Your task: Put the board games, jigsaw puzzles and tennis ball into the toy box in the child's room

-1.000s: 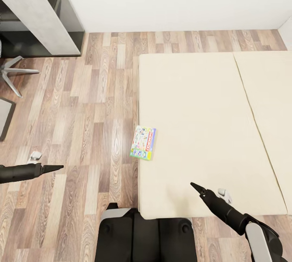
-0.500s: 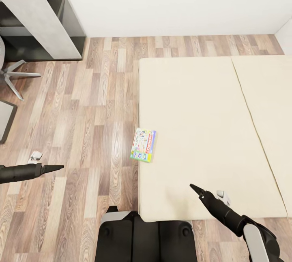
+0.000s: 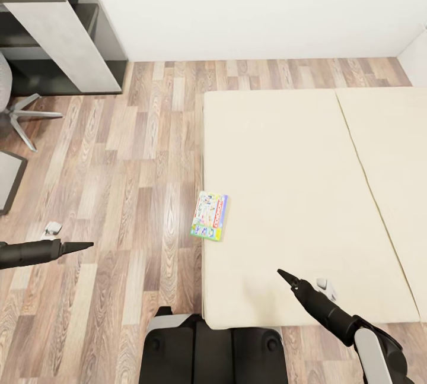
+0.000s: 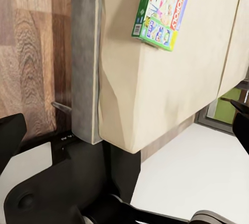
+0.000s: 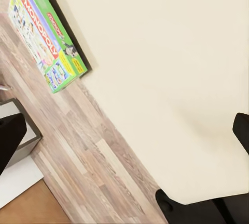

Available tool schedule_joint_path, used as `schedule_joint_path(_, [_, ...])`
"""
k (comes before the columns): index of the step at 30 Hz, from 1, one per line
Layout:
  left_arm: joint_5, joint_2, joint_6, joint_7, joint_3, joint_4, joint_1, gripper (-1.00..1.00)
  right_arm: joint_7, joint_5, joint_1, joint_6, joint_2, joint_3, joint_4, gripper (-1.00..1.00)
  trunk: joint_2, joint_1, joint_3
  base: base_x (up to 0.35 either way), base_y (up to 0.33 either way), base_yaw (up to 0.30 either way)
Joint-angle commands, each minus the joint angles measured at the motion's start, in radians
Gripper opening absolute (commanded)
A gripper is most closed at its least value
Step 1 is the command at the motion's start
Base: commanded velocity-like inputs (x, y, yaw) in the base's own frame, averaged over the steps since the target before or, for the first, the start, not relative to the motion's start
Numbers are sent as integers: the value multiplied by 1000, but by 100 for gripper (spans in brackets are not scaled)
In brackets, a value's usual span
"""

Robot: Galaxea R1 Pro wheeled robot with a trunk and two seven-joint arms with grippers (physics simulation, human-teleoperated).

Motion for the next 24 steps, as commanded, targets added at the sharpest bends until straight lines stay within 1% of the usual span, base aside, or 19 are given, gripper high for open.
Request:
schedule_joint_path(1, [-10, -1, 11, -8, 4, 0, -1, 100, 5, 2, -1, 7, 2, -3, -1, 100, -1, 1, 1, 0, 0, 0])
schedule_joint_path(24, [-10, -1, 11, -8, 4, 0, -1, 100, 5, 2, -1, 6, 7, -2, -1, 100, -1, 1, 39, 0, 0, 0])
